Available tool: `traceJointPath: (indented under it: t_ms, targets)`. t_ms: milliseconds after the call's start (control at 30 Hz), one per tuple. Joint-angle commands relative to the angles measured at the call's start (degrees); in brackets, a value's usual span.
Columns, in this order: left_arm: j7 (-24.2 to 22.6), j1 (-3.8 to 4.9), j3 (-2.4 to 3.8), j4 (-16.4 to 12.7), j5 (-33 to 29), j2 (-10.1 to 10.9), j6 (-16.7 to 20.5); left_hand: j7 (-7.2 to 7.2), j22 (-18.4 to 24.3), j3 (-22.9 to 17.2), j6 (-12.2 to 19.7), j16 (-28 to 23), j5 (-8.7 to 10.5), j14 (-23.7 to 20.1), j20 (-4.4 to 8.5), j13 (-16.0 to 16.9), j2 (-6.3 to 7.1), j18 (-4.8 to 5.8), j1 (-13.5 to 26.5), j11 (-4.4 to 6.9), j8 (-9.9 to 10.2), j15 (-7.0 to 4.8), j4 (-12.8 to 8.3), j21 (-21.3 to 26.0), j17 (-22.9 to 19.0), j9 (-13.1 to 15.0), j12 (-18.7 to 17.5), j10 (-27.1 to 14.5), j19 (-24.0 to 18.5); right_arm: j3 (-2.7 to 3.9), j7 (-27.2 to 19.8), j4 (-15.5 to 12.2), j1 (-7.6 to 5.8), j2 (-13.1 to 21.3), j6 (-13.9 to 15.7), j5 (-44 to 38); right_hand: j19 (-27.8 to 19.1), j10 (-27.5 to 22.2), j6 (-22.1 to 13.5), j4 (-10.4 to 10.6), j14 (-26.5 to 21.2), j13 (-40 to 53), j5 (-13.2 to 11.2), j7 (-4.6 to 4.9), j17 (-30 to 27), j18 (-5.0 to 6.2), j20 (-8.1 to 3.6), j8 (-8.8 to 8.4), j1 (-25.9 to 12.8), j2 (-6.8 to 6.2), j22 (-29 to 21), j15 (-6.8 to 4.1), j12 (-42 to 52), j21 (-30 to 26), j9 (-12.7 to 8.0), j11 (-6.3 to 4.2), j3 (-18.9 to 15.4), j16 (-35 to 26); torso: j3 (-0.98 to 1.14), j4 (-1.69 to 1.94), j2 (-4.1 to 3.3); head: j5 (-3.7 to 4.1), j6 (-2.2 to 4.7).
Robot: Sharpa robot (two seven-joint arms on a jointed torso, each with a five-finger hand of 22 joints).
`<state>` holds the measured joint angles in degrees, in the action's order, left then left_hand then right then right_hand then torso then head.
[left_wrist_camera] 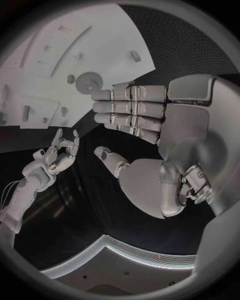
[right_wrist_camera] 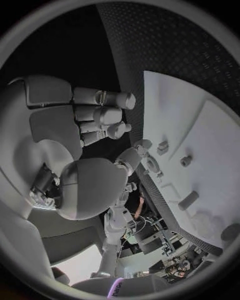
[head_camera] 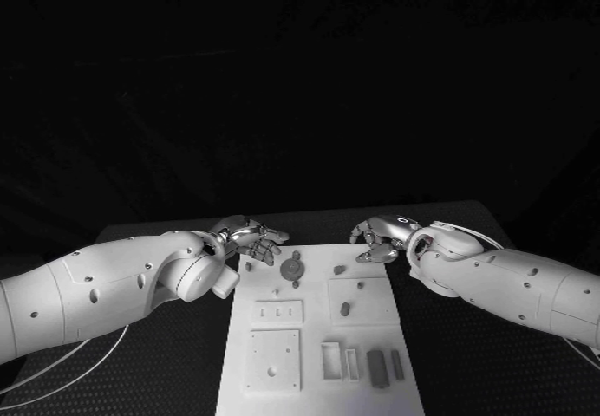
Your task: Assemble the parts on the task board
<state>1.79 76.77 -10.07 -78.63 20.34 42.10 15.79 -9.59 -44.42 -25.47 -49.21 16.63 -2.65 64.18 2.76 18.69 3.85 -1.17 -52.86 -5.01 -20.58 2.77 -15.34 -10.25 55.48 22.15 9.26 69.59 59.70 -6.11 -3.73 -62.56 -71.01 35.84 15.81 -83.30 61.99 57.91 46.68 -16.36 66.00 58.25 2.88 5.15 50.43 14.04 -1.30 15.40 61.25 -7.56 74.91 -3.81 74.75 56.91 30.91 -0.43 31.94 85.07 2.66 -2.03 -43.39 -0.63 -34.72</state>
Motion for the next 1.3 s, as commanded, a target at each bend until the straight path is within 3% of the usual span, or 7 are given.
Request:
traceJointPath:
  t_ms: [33,233,567,733,1300]
  targets:
    - [-2.2,0.04,0.01,0.1,-0.4,-0.1,-1.0,0.08,-0.1,0.0,0.3,-0.2,-0.17,-0.2,0.21,0.1,0.01,-0.52,-0.7,-0.07,0.4,-0.08,-0.4,0.1,0.1,-0.1,-0.3,-0.4,-0.1,-0.14,-6.2,1.0,0.37,-0.5,-3.9,-0.2,-0.4,-5.7,3.0,0.2,-0.3,0.1,0.0,3.88,0.1,0.96,0.2,-0.35,-0.2,-0.79,0.8,0.39,-0.3,-0.2,-0.2,3.11,0.2,-0.2,0.0,0.22,-0.15,0.02,-0.27]
    - [-2.7,0.04,0.01,-0.1,-0.3,0.2,-0.9,0.08,-0.1,-0.1,0.3,-0.3,-0.17,-0.2,0.19,0.2,-0.07,-0.51,-0.8,-0.1,0.3,-0.06,-0.5,0.1,0.1,0.0,-0.3,-0.5,-0.2,-0.3,-7.9,2.0,0.99,-1.3,-4.9,0.0,-0.8,-6.2,3.0,0.3,-0.7,0.2,0.0,4.05,0.2,0.96,0.48,-0.43,-0.1,-0.93,0.9,0.61,-0.3,-0.3,-0.3,3.3,0.3,-0.1,0.01,0.66,-0.39,0.29,-0.46]
    - [-3.2,0.06,0.03,-0.8,-0.3,0.7,-0.9,0.13,-0.2,-0.2,0.0,-0.4,-0.17,-0.2,0.16,0.4,-0.29,-0.48,-0.9,-0.14,0.1,-0.03,-0.6,0.2,0.2,0.1,-0.3,-0.6,-0.2,-0.48,-7.8,4.4,1.73,-2.9,-2.7,0.9,-0.7,-6.1,4.4,0.5,-0.8,0.3,0.0,3.75,0.4,0.96,0.7,0.14,0.1,1.06,1.1,0.42,0.2,0.0,-0.1,3.05,0.4,0.3,0.01,0.79,-0.49,0.34,-0.74]
    - [-3.2,0.07,0.04,-1.1,-0.3,0.8,-1.1,0.11,-0.2,-0.3,-0.1,-0.4,-0.17,-0.2,0.16,0.4,-0.33,-0.48,-0.9,-0.14,0.1,-0.02,-0.6,0.2,0.3,0.1,-0.3,-0.6,-0.2,-0.48,-7.5,4.6,2.09,-3.2,-2.8,0.9,-0.6,-5.8,5.1,0.5,-0.6,0.2,0.0,3.48,0.4,0.96,0.66,0.47,0.1,1.83,1.1,0.2,0.3,0.2,0.0,2.81,0.3,0.5,0.03,1.09,-0.78,0.42,-0.7]
    - [-3.4,0.07,0.04,-1.1,-0.3,0.7,-1.3,0.04,-0.2,-0.3,-0.1,-0.5,-0.17,-0.3,0.14,0.5,-0.51,-0.47,-0.9,-0.16,0.1,0.0,-0.6,0.2,0.3,0.1,-0.3,-0.7,-0.3,-0.48,-7.4,5.3,2.52,-4.1,-2.5,0.9,-0.2,-5.2,6.5,0.4,-0.2,0.0,0.0,2.86,0.3,0.96,0.41,0.97,0.0,4.66,1.1,-0.39,0.4,0.6,0.1,2.19,0.4,0.7,0.02,1.12,-0.84,0.54,-1.18]
